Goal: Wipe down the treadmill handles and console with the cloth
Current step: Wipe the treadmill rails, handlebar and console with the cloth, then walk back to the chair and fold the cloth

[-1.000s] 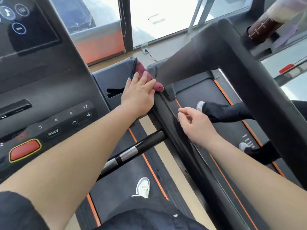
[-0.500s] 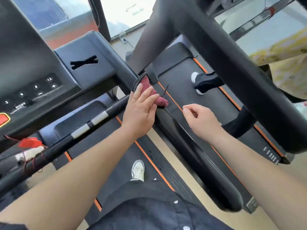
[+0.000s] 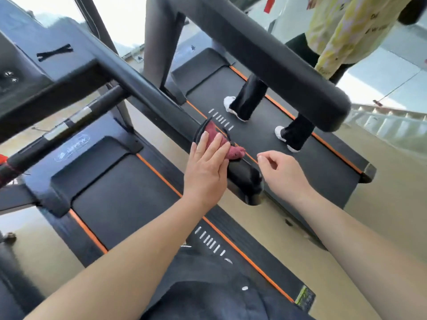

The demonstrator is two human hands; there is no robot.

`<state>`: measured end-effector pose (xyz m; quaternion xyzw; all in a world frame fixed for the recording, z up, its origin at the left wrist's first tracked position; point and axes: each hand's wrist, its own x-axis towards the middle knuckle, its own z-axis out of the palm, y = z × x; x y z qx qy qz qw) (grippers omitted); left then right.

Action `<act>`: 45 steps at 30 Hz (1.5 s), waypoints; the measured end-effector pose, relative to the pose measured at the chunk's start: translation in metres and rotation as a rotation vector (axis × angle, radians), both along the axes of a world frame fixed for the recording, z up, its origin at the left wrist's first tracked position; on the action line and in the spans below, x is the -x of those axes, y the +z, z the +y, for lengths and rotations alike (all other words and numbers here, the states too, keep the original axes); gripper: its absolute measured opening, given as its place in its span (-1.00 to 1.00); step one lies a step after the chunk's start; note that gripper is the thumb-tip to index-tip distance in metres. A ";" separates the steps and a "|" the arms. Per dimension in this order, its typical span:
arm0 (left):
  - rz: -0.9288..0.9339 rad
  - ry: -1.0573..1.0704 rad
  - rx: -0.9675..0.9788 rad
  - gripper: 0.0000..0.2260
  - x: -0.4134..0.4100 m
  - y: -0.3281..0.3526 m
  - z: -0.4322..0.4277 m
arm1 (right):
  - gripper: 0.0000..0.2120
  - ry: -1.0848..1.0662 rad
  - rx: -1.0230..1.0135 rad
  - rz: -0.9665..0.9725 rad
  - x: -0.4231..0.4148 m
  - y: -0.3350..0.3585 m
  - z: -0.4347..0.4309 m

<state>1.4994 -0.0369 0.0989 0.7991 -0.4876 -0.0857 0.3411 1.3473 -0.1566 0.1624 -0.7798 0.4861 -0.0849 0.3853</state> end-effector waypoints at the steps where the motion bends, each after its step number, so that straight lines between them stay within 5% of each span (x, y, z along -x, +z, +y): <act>1: -0.003 -0.025 -0.004 -0.61 0.018 0.001 0.002 | -0.80 -0.024 0.006 -0.007 0.012 0.000 0.005; 9: -0.084 -0.389 0.030 -0.78 0.111 -0.012 0.038 | -0.78 -0.206 -0.055 -0.084 0.071 -0.007 0.045; 15: 0.521 -0.234 -0.300 -0.65 0.118 0.013 0.050 | -0.76 -0.375 -0.180 -0.057 0.107 -0.028 0.065; 18: 0.629 -0.201 -0.281 -0.66 0.113 0.021 0.036 | -0.66 -0.467 -0.399 -0.065 0.115 -0.032 0.080; 22: 0.755 -0.335 -0.305 -0.71 0.114 0.040 0.038 | -0.58 -0.602 -0.749 -0.301 0.105 -0.032 0.093; 27: 1.063 -0.292 -0.361 -0.75 0.105 0.038 0.033 | -0.86 -0.829 -0.661 -0.446 0.098 -0.033 0.096; 30: 0.995 -0.269 -0.389 -0.83 0.108 0.026 0.024 | -0.86 -0.935 -0.659 -0.534 0.113 -0.028 0.102; 35: 1.050 -0.401 -0.712 -0.34 0.168 0.012 0.017 | -0.87 -1.072 -0.581 -0.628 0.180 -0.019 0.128; 39: 1.060 -0.620 -0.870 -0.55 0.241 0.015 0.020 | -0.77 -1.216 -0.577 -0.793 0.262 -0.012 0.162; 45: 0.941 -0.752 -0.771 -0.66 0.381 0.027 0.036 | -0.81 -1.468 -0.460 -0.812 0.392 -0.014 0.237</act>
